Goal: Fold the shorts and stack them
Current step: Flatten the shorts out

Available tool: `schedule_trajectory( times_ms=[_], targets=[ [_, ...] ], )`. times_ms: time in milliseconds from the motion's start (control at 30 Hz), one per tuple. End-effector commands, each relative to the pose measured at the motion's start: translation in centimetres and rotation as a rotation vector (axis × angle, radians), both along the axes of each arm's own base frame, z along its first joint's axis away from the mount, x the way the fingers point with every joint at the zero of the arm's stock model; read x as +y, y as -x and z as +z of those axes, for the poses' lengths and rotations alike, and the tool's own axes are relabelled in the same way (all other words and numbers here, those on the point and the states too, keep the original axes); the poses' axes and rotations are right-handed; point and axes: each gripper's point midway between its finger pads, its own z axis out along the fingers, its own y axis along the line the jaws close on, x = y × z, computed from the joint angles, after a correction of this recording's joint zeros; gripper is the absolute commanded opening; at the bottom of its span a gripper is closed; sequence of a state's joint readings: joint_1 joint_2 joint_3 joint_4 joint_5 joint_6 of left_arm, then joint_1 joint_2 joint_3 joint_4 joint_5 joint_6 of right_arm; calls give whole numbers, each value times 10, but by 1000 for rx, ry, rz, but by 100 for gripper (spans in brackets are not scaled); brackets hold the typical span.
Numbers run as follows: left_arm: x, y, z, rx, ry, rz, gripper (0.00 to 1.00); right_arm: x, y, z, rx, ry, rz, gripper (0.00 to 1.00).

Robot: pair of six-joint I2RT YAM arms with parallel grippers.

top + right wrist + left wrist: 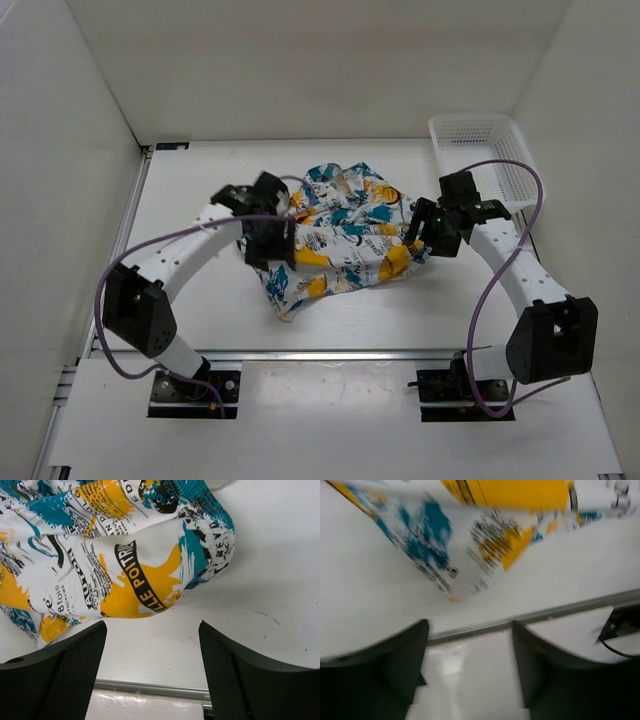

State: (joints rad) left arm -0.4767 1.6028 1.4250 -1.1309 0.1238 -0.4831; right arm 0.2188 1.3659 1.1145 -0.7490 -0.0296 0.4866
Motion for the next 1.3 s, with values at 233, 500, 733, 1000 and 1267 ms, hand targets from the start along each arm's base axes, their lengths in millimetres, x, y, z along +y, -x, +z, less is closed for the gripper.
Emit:
schedule_trajectory(
  times_ms=[233, 500, 733, 1000, 1267],
  targets=[
    [-62, 98, -76, 78, -212, -245, 100, 7, 12, 7, 41, -121, 23, 89],
    [-55, 77, -101, 28, -307, -189, 90, 6, 0, 0, 53, -212, -2, 88],
    [-37, 78, -122, 56, -394, -149, 64, 12, -18, -20, 75, -243, -19, 72],
    [-10, 43, -122, 44, -432, -61, 10, 10, -31, -42, 122, -221, -34, 20],
    [19, -96, -4, -221, -396, 113, 10, 21, -136, 27, -59, -242, -13, 0]
  ],
)
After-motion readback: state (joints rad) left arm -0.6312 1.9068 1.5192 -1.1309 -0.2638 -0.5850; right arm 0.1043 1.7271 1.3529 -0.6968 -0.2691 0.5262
